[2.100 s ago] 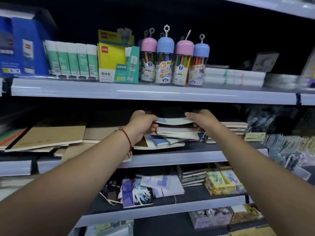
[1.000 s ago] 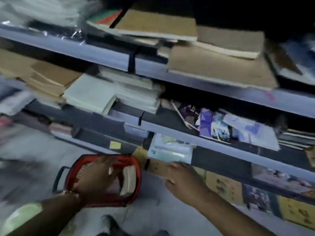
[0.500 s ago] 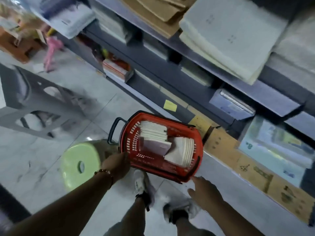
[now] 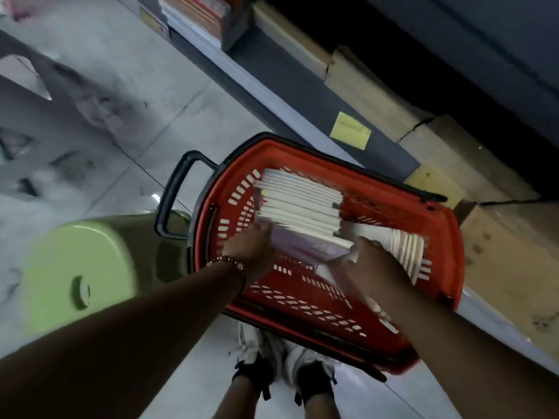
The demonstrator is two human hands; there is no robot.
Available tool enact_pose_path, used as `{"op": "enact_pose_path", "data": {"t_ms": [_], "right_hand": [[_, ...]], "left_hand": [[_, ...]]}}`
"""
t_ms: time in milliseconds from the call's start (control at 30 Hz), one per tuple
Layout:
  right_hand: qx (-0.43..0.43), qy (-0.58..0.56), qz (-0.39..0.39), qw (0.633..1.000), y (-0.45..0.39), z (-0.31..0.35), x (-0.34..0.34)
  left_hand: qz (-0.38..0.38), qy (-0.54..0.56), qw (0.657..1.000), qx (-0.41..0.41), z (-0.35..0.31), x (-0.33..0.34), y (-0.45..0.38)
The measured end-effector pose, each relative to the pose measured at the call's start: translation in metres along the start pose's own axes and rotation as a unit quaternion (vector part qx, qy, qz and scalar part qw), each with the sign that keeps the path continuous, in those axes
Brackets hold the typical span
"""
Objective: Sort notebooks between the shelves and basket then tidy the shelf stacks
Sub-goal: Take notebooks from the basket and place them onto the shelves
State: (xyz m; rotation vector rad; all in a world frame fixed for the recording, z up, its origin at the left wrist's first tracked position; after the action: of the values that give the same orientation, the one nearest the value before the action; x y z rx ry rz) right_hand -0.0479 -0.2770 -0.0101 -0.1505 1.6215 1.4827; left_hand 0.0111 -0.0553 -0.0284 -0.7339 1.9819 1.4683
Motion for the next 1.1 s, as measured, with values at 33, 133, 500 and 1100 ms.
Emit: {"op": "enact_pose_path", "data": {"t_ms": [33, 133, 500, 1100], "right_hand": [[-0.004, 0.001, 0.009, 1.000, -0.009, -0.003, 0.008], [-0.012, -0.005, -0.002, 1.000, -0.024, -0.007, 0.025], [-0.005, -0.073, -0.066, 0.995, 0.011, -0.016, 0.045], [-0.059, -0.547, -0.022, 0.835, 0.311, 0.029, -0.242]], "left_hand": [[-0.026, 0.035, 0.999, -0.002, -0.001, 0.009, -0.006], [-0.082, 0.106, 0.991, -0.014, -0.006, 0.026, -0.017], [-0.010, -0.019, 0.995, 0.098, 0.003, 0.035, -0.001], [-0.080, 0.513, 0.846, 0.118, -0.095, -0.322, 0.265]]}}
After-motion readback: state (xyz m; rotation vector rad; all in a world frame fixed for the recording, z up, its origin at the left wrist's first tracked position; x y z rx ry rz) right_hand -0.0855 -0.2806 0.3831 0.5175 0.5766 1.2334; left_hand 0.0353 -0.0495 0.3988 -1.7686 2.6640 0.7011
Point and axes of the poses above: each hand's wrist, its own y-axis away from the middle knuckle, its own x-axis out of the palm, z = x × y, the point moved 2 cm from there along -y, towards the middle knuckle, and after that the axes turned 3 degrees about -z, right-handed, at the moved point
